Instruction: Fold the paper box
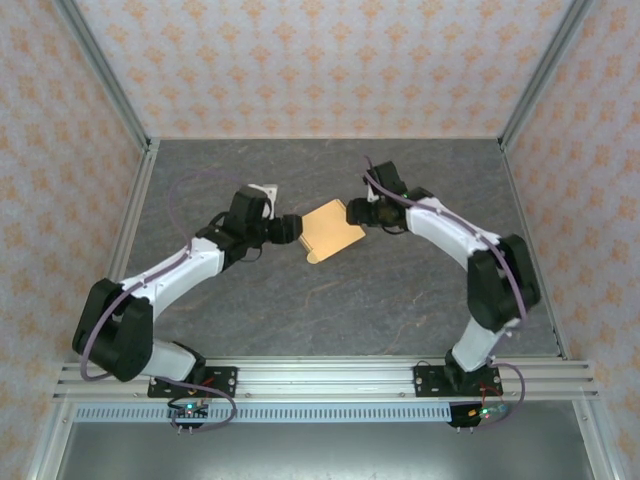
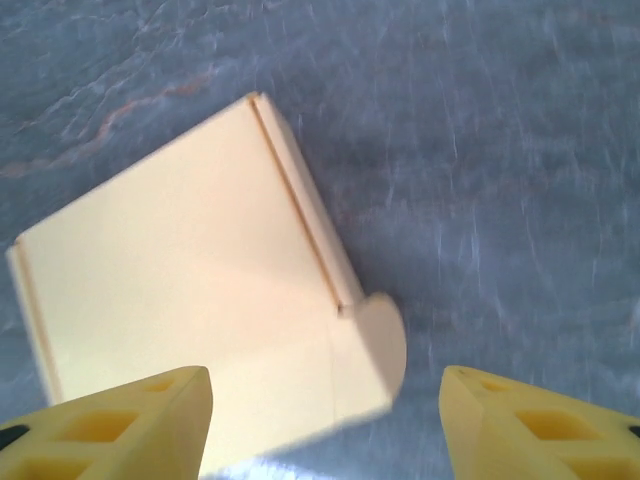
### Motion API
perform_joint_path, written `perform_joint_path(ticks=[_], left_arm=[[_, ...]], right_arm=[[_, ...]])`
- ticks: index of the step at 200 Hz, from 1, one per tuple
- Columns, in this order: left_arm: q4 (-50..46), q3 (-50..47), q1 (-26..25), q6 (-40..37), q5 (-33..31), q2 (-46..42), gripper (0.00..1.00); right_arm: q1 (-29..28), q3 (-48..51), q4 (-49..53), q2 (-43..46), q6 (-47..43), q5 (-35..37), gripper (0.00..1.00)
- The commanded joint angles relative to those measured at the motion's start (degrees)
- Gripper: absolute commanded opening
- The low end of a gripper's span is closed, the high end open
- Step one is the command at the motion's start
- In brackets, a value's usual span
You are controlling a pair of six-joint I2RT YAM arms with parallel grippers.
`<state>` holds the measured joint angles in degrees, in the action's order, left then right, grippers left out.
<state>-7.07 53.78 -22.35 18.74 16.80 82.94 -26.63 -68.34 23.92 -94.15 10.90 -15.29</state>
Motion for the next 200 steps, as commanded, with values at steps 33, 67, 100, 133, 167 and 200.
perform_joint_path(ticks=[33,67,100,133,167,200], left_arm=[[-10.1,18.8,3.4,-9.8,7.9,20.0,0.69],[-14.6,28.7,3.6,-12.3,12.0,30.3,0.69],[-15.9,30.8,3.2,-12.4,20.6,33.2,0.66],[-12.8,24.4,2.6,-10.1,23.2,30.3,0.61],[-10.0,20.3,2.6,-8.9,20.9,26.8,0.63],[-12.8,23.1,2.7,-10.1,19.1,28.6,0.64]], right_arm=[[-2.0,15.7,-8.1,9.1,8.3,-8.4,0.65],[-2.1,20.8,-15.4,9.0,12.5,-11.7,0.68],[0.8,21.9,-17.1,7.7,12.2,-15.5,0.68],[1.9,21.3,-16.0,7.0,10.6,-16.2,0.67],[2.5,21.8,-18.9,4.8,12.3,-18.6,0.65],[2.7,23.7,-26.6,2.7,17.4,-20.9,0.63]])
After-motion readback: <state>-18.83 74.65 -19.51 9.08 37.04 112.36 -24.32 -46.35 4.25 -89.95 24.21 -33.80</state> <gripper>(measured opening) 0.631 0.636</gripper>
